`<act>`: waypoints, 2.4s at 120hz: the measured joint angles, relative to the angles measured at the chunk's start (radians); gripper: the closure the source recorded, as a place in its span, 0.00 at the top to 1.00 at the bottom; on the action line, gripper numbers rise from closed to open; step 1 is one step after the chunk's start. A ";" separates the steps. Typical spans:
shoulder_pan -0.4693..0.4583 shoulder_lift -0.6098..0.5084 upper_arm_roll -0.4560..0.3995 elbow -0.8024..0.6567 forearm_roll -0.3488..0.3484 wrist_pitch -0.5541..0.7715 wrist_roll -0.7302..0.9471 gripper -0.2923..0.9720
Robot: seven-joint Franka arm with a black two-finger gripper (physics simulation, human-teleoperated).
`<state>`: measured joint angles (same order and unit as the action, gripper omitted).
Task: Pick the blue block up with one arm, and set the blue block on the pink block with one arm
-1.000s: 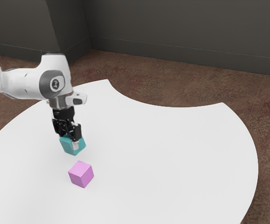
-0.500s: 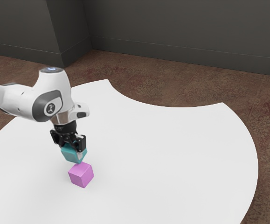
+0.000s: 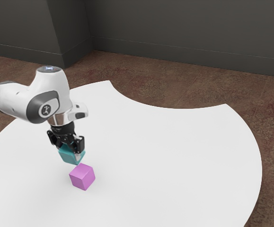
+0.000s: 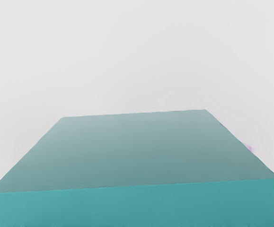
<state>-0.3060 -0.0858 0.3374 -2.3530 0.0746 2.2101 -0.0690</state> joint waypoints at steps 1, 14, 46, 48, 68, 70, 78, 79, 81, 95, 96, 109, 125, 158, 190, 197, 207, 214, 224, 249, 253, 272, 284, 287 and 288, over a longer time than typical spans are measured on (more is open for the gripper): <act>-0.001 0.000 0.000 0.000 0.000 0.000 0.005 0.53; -0.006 0.002 0.000 0.008 -0.012 -0.047 0.058 0.53; -0.011 0.076 0.000 0.096 -0.064 -0.230 0.116 0.53; -0.013 0.082 0.000 0.102 -0.068 -0.237 0.119 0.53; -0.037 0.112 -0.002 0.143 -0.103 -0.291 0.146 0.53; -0.040 0.112 -0.003 0.144 -0.106 -0.296 0.148 0.53; -0.052 0.113 -0.002 0.145 -0.119 -0.312 0.157 0.53; -0.053 0.113 -0.002 0.145 -0.121 -0.313 0.158 0.53; -0.056 0.114 -0.002 0.145 -0.123 -0.316 0.160 0.53; -0.069 0.114 -0.002 0.145 -0.133 -0.331 0.172 0.53; -0.069 0.114 -0.002 0.145 -0.133 -0.332 0.173 0.53; -0.064 0.140 -0.002 0.164 -0.136 -0.338 0.183 0.53; -0.034 0.161 0.000 0.189 -0.139 -0.341 0.195 0.53; -0.033 0.178 0.002 0.188 -0.161 -0.334 0.214 0.53; -0.019 0.213 0.004 0.224 -0.180 -0.326 0.225 0.53; -0.019 0.215 0.004 0.224 -0.183 -0.325 0.227 0.53; -0.018 0.215 0.004 0.223 -0.186 -0.324 0.230 0.53; -0.017 0.218 0.004 0.223 -0.187 -0.323 0.232 0.53; -0.016 0.223 0.004 0.226 -0.188 -0.318 0.235 0.53; -0.015 0.254 0.004 0.256 -0.194 -0.309 0.243 0.53; -0.015 0.259 0.004 0.261 -0.196 -0.308 0.245 0.53; -0.014 0.263 0.006 0.264 -0.209 -0.307 0.252 0.54; -0.016 0.254 0.014 0.256 -0.212 -0.306 0.256 0.54; -0.015 0.252 0.016 0.253 -0.213 -0.307 0.256 0.54; -0.015 0.251 0.017 0.252 -0.213 -0.307 0.257 0.54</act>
<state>-0.3207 0.1653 0.3544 -2.1012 -0.1380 1.9035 0.1877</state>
